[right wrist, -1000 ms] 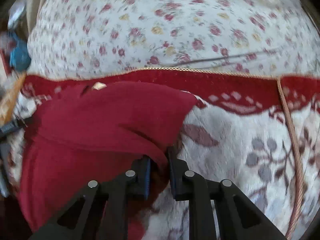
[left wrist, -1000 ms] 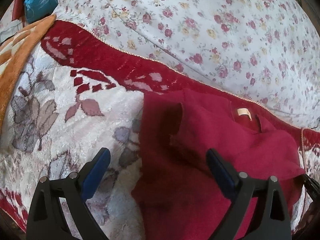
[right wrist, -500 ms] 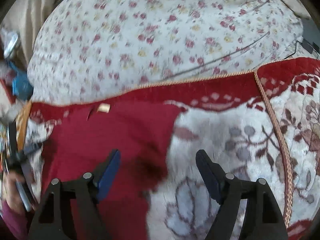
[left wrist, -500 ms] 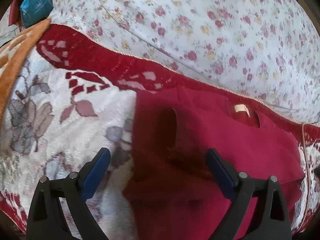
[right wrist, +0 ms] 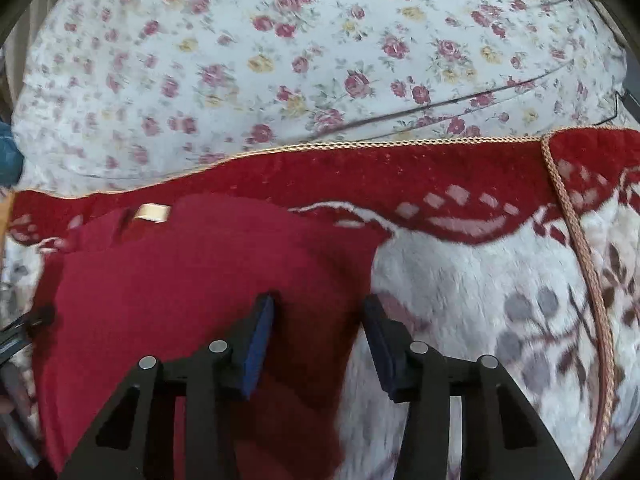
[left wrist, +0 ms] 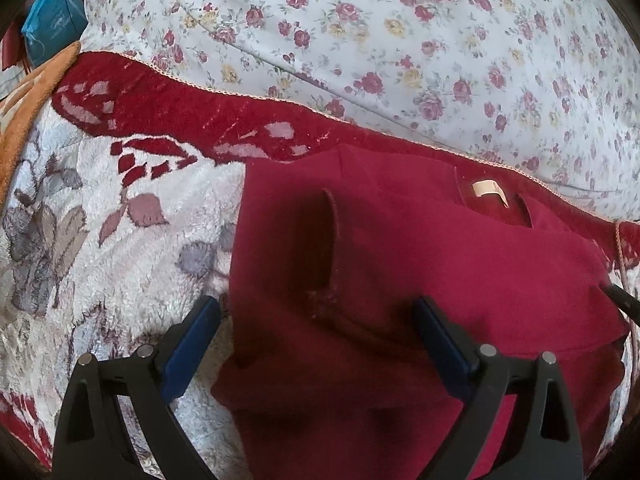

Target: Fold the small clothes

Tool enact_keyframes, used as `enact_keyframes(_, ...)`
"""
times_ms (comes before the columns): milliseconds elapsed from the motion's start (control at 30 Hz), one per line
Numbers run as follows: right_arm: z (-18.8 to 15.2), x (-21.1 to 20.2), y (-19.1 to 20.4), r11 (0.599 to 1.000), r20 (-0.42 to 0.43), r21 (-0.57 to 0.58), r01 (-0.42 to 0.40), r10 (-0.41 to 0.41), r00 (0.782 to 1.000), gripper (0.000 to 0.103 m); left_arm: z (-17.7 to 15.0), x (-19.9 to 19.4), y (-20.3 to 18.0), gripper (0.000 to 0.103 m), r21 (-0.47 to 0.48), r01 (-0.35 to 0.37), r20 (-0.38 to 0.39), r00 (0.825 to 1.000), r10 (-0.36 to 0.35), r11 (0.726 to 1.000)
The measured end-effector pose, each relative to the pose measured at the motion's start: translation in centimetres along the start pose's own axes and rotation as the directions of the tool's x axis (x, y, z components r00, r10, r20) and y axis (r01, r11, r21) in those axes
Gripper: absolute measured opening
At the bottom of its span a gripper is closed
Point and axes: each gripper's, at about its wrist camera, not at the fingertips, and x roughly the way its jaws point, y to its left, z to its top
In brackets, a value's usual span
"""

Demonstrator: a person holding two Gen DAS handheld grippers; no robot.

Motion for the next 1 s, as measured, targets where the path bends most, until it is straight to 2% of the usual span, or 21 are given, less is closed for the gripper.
enact_keyframes(67, -1.2, -1.4, 0.6, 0.999, 0.005, -0.041, -0.012, 0.012, 1.0, 0.051, 0.0, 0.0, 0.0, 0.097, 0.0, -0.001, 0.001, 1.0, 0.001, 1.0)
enact_keyframes(167, -4.1, -1.1, 1.1, 0.988, -0.055, -0.138, 0.07, -0.078, 0.995, 0.051, -0.2, -0.1, -0.1, 0.097, -0.001, -0.001, 0.002, 1.0, 0.001, 1.0)
enact_keyframes(233, -5.4, -2.0, 0.4, 0.99, -0.005, -0.123, 0.064, -0.065, 0.998, 0.052, -0.3, -0.3, -0.1, 0.097, 0.004, -0.002, 0.008, 1.0, 0.002, 1.0)
enact_keyframes(267, -5.5, -2.5, 0.2, 0.993, -0.008, -0.106, 0.058, -0.059, 0.998, 0.054, -0.4, -0.5, -0.1, 0.097, 0.007, -0.003, 0.011, 1.0, 0.003, 1.0)
enact_keyframes(333, -5.3, -3.6, 0.1, 0.996, -0.006, -0.079, 0.038, -0.039, 0.999, 0.054, -0.5, -0.6, -0.2, 0.097, 0.009, -0.006, 0.017, 1.0, 0.006, 1.0)
enact_keyframes(400, -4.8, -4.9, 0.7, 0.995, 0.041, -0.089, 0.037, -0.034, 0.999, 0.056, -0.5, -0.8, -0.1, 0.097, 0.003, -0.005, 0.02, 1.0, 0.005, 1.0)
enact_keyframes(467, -3.8, -5.6, 1.5, 0.994, 0.082, -0.103, 0.046, -0.038, 0.996, 0.065, -0.5, -0.9, -0.2, 0.097, 0.003, -0.008, 0.023, 1.0, 0.008, 1.0)
enact_keyframes(533, -2.6, -4.9, 2.1, 0.994, 0.094, -0.097, 0.043, -0.034, 0.995, 0.066, -0.6, -0.9, -0.3, 0.097, 0.002, -0.012, 0.027, 1.0, 0.012, 1.0)
enact_keyframes(667, -0.7, -1.3, 2.5, 0.996, 0.071, -0.072, 0.058, -0.053, 0.996, 0.066, -0.7, -0.9, -0.4, 0.097, 0.009, -0.017, 0.032, 0.999, 0.017, 1.0)
enact_keyframes(733, -0.2, 1.3, 2.1, 0.995, 0.029, -0.052, 0.085, -0.083, 0.996, 0.066, -0.7, -0.8, -0.3, 0.097, 0.011, -0.017, 0.03, 0.999, 0.016, 1.0)
enact_keyframes(800, -0.3, 2.9, 1.5, 0.993, 0.008, -0.033, 0.112, -0.112, 0.994, 0.07, -0.7, -0.8, -0.3, 0.097, 0.013, -0.016, 0.029, 0.999, 0.015, 1.0)
enact_keyframes(833, -0.2, 2.9, 1.1, 0.993, 0.009, -0.019, 0.118, -0.118, 0.993, 0.077, -0.6, -0.7, -0.3, 0.097, 0.014, -0.016, 0.028, 0.999, 0.016, 1.0)
enact_keyframes(900, -0.2, 2.4, 0.6, 0.997, -0.01, 0.02, 0.08, -0.08, 0.997, 0.077, -0.6, -0.7, -0.3, 0.097, 0.016, -0.017, 0.03, 0.999, 0.017, 1.0)
enact_keyframes(1000, -1.0, 0.3, 0.4, 0.997, 0.009, 0.011, 0.079, -0.079, 0.997, 0.077, -0.6, -0.7, -0.3, 0.097, 0.019, -0.02, 0.033, 0.999, 0.02, 1.0)
